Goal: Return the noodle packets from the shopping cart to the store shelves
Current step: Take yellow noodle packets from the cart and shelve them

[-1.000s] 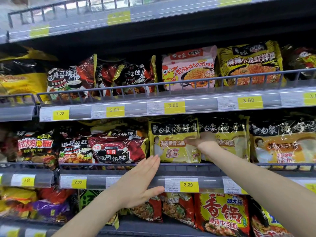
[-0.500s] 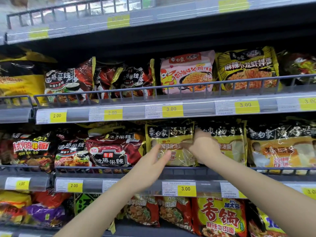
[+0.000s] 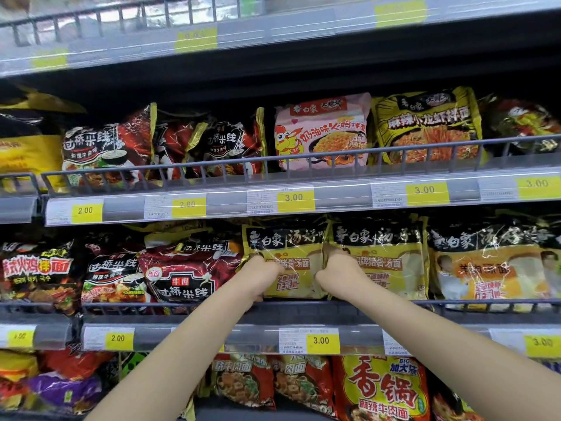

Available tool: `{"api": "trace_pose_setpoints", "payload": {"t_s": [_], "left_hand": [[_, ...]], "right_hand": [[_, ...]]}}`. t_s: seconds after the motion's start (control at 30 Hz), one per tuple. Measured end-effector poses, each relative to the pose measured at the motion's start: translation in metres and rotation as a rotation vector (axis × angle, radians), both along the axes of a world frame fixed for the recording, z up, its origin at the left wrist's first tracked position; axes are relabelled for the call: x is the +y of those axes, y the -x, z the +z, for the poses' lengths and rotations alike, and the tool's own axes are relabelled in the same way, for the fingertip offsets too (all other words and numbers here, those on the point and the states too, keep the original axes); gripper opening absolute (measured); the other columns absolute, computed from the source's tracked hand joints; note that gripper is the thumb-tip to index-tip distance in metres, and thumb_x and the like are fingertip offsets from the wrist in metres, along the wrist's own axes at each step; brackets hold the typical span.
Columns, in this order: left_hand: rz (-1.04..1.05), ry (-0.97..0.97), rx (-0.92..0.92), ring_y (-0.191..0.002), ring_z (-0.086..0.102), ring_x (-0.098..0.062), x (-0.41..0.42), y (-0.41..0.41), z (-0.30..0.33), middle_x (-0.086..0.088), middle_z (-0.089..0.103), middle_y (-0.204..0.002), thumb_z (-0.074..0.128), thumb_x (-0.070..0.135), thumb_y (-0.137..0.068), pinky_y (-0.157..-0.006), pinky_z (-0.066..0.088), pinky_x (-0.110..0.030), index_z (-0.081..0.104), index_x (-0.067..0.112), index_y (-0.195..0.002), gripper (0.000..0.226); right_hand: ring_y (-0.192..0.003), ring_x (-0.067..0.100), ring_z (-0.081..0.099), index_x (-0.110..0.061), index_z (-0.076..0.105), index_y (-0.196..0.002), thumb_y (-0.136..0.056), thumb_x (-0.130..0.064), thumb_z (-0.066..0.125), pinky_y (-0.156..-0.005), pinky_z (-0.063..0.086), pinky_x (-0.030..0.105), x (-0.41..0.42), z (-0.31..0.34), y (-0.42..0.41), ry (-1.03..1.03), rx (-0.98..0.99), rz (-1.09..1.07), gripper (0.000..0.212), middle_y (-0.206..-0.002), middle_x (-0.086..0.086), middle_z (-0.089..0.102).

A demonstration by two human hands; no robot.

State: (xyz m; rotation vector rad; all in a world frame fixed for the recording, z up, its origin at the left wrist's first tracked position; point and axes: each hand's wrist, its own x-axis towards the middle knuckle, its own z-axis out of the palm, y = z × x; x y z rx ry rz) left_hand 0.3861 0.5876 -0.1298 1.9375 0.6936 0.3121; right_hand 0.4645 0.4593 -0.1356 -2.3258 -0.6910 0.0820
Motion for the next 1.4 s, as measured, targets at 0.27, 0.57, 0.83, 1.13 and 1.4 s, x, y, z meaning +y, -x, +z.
{"api": "trace_pose_setpoints", "payload": {"t_s": [0.27, 0.57, 0.83, 1.13, 1.4], "left_hand": [[-0.009, -0.025, -0.001, -0.119, 0.047, -0.031, -0.003, -0.005, 0.001, -0.016, 0.043, -0.133, 0.056, 0.019, -0.091, -0.095, 0.048, -0.045, 0.032, 0.002, -0.135, 0.053], [-0.056, -0.047, -0.034, -0.091, 0.05, -0.018, -0.009, -0.003, -0.004, -0.003, 0.051, -0.101, 0.061, 0.025, -0.088, -0.083, 0.044, -0.031, 0.042, 0.013, -0.101, 0.027], [-0.407, -0.348, -0.088, -0.128, 0.044, -0.018, -0.06, -0.013, 0.006, -0.004, 0.044, -0.144, 0.052, 0.024, -0.093, -0.107, 0.032, -0.028, 0.039, 0.011, -0.141, 0.052], [-0.341, -0.144, 0.015, -0.132, 0.04, -0.036, -0.087, -0.055, -0.002, -0.019, 0.041, -0.144, 0.055, 0.033, -0.091, -0.104, 0.037, -0.046, 0.027, 0.003, -0.143, 0.067], [-0.329, -0.099, -0.081, -0.12, 0.047, -0.025, -0.094, -0.064, -0.012, -0.01, 0.047, -0.132, 0.057, 0.025, -0.091, -0.1, 0.04, -0.037, 0.03, 0.002, -0.138, 0.059]], "right_hand": [[-0.078, 0.024, 0.056, -0.009, 0.037, -0.132, -0.083, -0.007, 0.056, -0.052, 0.045, 0.026, -0.002, -0.001, -0.01, 0.058, -0.035, -0.032, 0.053, -0.102, 0.011, 0.056], [-0.086, 0.028, 0.058, -0.012, 0.045, -0.127, -0.082, -0.008, 0.058, -0.058, 0.045, 0.026, -0.013, -0.013, -0.016, -0.064, -0.013, 0.013, 0.047, -0.103, 0.014, 0.06], [-0.08, 0.03, 0.06, -0.012, 0.055, -0.119, -0.089, -0.018, 0.051, -0.066, 0.046, 0.032, -0.106, 0.0, -0.016, 0.178, -0.43, -0.31, 0.03, -0.096, 0.012, 0.067], [-0.068, 0.027, 0.055, -0.012, 0.047, -0.088, -0.088, -0.011, 0.048, -0.053, 0.038, 0.028, -0.129, -0.01, -0.027, 0.196, -0.371, -0.356, 0.001, -0.075, 0.005, 0.055], [-0.062, 0.018, 0.049, -0.008, 0.031, -0.111, -0.085, -0.002, 0.048, -0.053, 0.044, 0.029, -0.103, -0.008, -0.034, 0.1, -0.149, -0.241, 0.032, -0.07, 0.001, 0.046]]}}
